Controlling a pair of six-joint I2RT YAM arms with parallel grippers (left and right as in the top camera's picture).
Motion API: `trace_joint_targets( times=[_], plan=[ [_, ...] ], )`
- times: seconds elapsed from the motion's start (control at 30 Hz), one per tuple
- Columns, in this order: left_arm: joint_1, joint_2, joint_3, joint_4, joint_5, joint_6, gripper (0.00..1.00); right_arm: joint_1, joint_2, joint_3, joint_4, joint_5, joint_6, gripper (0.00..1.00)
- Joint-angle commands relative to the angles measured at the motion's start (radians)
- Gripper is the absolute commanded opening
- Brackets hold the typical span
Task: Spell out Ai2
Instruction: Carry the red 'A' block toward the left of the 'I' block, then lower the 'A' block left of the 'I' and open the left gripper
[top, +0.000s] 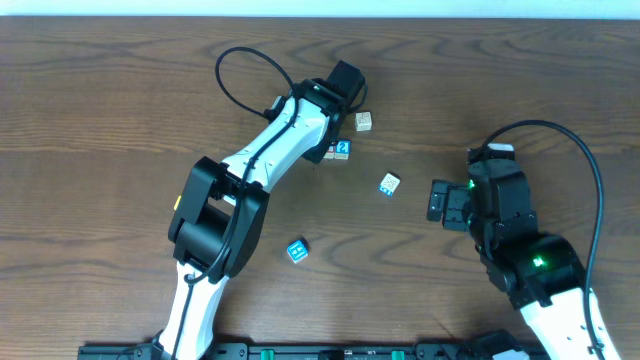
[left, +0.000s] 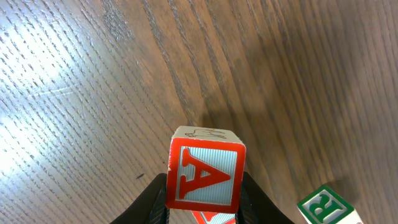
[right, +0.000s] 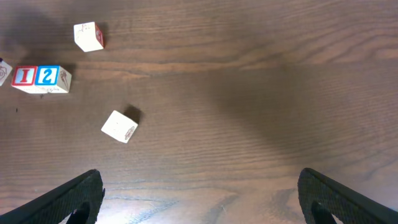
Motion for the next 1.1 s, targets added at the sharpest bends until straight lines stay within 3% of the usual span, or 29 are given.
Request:
trace_joint_targets(
  times=[0.0,0.37,0.4,0.47,0.63,0.87,1.07],
  plan=[
    [0.003,0.009,0.01,-0.015,-0.031,-0.027,0.06,-0.01,-0.002,0.0,0.002,0.013,-0.011,0.99],
    [0.008,0.009,0.008,-0.036,-0.051,-0.031,0.06,-0.01,-0.002,0.0,0.002,0.013,-0.011,0.99],
    [0.008,0.009,0.008,-0.037,-0.051,-0.031,0.09,-0.01,-0.002,0.0,0.002,0.013,-0.011,0.99],
    [0.008,0.009,0.008,-0.036,-0.051,-0.031,0.25,-0.01,-0.002,0.0,0.002,0.013,-0.011,0.99],
    [0.008,0.009,0.008,-0.036,-0.051,-0.031,0.27,-0.01,-0.002,0.0,0.002,0.013,-0.011,0.99],
    [0.008,0.009,0.008,-0.037,-0.051,-0.03,0.45,-0.01,-0.002,0.0,0.002,0.013,-0.011,0.99],
    [0.008,0.009,0.008,-0.036,-0.051,-0.03,0.45,-0.01,-0.002,0.0,0.002,0.013,-0.011,0.99]
  ],
)
